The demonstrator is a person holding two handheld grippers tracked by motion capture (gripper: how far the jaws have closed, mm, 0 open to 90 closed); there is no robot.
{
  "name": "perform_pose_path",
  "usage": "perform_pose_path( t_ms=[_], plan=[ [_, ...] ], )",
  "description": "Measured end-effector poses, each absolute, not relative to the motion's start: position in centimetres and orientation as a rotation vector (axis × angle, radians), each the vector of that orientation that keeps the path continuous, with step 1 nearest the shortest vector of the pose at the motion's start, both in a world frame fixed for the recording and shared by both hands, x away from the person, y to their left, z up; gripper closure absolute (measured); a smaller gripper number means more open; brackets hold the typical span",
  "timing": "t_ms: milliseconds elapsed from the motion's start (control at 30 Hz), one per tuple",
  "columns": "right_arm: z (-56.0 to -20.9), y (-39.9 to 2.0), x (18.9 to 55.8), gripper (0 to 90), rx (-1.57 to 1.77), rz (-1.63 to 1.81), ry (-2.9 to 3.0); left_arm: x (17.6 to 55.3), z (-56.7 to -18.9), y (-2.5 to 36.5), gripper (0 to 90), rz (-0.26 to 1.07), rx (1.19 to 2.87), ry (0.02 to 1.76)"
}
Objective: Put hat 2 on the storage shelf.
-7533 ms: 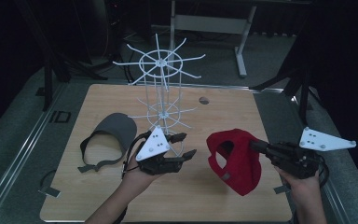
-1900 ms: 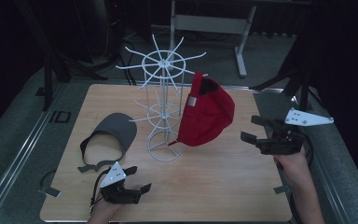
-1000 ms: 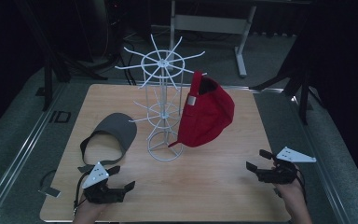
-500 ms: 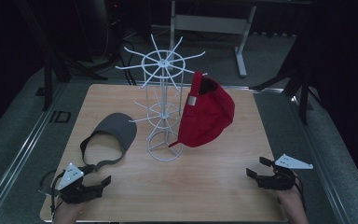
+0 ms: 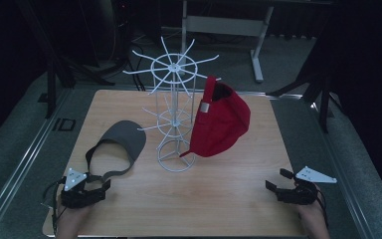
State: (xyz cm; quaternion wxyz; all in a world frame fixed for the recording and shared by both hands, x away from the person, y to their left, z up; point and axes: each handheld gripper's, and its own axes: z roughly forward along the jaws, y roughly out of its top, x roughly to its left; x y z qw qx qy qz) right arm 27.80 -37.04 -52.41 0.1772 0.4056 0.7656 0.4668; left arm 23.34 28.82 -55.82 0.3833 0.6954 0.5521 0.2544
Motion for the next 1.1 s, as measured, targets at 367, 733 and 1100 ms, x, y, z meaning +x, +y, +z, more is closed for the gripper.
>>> perform_pose_path(
  t_ms=[367, 733, 1100],
  plan=[
    [-52.5, -37.1, 27.8, 15.3, 1.148, 1.325, 2.164, 25.6, -56.2, 28.5, 15.2, 0.663, 1.820, 1.477],
    [-52.7, -37.2, 27.7, 15.3, 1.156, 1.315, 2.168, 26.2, -56.5, 27.7, 47.9, 0.651, 1.903, 1.462],
    [-52.6, -37.3, 27.7, 15.3, 1.163, 1.326, 2.173, 25.6, -56.1, 27.9, 84.8, 0.667, 1.893, 1.411]
  ],
)
